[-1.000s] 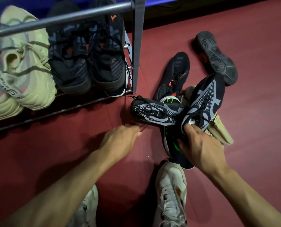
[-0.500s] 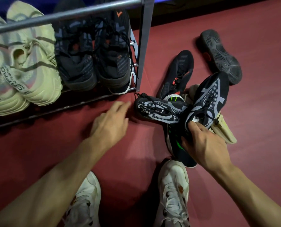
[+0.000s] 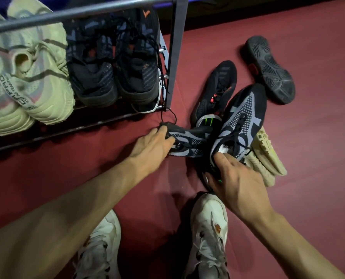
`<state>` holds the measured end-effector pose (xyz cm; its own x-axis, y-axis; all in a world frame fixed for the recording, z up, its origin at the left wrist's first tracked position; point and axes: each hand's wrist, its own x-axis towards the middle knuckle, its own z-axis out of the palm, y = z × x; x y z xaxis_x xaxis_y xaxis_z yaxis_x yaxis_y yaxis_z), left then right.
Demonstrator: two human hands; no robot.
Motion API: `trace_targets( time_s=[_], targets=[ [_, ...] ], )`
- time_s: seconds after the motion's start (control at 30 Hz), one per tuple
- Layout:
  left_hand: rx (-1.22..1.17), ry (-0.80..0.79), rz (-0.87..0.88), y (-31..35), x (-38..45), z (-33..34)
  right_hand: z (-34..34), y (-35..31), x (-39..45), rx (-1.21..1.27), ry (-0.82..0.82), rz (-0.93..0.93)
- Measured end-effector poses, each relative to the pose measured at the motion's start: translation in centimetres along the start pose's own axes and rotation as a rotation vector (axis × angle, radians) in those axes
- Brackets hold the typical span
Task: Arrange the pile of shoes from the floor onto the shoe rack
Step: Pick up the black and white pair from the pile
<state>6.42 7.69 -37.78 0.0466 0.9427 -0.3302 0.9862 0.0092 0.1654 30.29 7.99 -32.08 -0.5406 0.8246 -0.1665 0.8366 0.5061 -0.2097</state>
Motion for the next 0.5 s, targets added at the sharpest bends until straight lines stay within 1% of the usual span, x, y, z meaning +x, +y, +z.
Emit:
trace_targets(
  time_s=[0.03,0.1,0.17,0.23,0.3,0.33,0.43,0.5],
  targets=[
    [-0.015,-0.019,-0.006,-0.3,-0.3,-0.1,0.0,-0.4,0.0,0.003,-0.004,0.009],
    [-0.032,-0.048,0.065,-0.9,-1.6,-0.3,-0.1,-1.0,0.0,0.018,-0.014,0.026],
    [-0.026,0.044,0.155,-1.2,-3.7,-0.3,-0.6,-1.6,-0.3,0.038,-0.039,0.009],
    [-0.082,0.120,0.147,-1.8,-6.4,-0.1,-0.9,-2.4,-0.9,0.054,-0.078,-0.048],
    [-0.160,0.125,0.110,-2.5,-9.0,-0.1,-0.8,-3.6,-1.7,0.060,-0.139,-0.113],
    [-0.191,0.125,0.122,-2.9,-10.2,-0.1,-0.6,-4.2,-2.0,0.046,-0.168,-0.143],
    [-0.231,0.127,0.245,-3.8,-12.7,0.5,0.5,-5.9,-2.1,0.001,-0.207,-0.210],
    [-0.244,0.111,0.286,-4.2,-13.8,1.5,1.4,-6.6,-1.6,-0.010,-0.247,-0.232]
  ],
)
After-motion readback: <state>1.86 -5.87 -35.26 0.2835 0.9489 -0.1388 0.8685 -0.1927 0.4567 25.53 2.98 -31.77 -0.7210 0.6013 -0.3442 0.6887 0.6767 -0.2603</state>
